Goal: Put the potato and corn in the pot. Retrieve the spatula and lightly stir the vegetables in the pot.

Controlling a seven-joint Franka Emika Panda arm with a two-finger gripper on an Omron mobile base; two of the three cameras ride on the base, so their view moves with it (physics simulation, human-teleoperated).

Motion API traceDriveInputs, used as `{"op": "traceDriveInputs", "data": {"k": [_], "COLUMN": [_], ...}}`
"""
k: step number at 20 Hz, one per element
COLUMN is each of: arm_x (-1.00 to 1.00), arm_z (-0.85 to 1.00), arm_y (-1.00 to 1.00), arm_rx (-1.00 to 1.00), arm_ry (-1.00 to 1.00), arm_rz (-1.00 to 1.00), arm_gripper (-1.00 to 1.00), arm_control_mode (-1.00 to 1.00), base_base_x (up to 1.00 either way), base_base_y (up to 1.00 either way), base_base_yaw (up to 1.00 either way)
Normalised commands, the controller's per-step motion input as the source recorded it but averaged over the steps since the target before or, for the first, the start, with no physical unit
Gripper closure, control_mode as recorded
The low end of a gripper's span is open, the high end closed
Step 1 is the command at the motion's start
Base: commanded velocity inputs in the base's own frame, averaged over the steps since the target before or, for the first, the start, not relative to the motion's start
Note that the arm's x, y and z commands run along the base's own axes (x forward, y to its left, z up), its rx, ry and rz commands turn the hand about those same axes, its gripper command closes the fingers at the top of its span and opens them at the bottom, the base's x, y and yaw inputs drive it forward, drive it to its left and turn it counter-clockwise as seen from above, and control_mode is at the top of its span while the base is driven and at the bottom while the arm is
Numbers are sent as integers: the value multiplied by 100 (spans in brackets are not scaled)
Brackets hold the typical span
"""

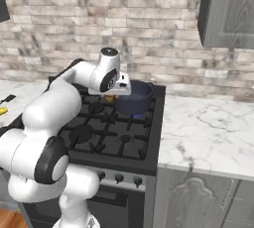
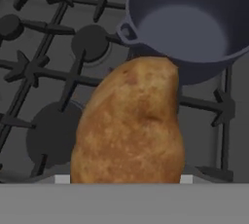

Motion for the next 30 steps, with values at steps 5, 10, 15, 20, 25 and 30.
{"op": "traceDriveInputs", "data": {"k": [5,10,15,20,25,30], "arm_x": [31,64,57,77,37,0], "arm_z": [1,-10,-11,-20,-10,-5], "arm_y": [-18,-7,-34,-2,0,0], "arm_rx": [-19,-16,2,0,1,1], "arm_ry": [1,12,3,11,4,0], "arm_rz": [6,19,8,0,-8,-17], "arm_gripper": [100,100,100,100,100,100], "arm_control_mode": [-100,-100,-100,-100,-100,-100], "base_base_x": [0,0,0,0,0,0], "base_base_y": [0,0,0,0,0,0], "base_base_yaw": [0,0,0,0,0,0]}}
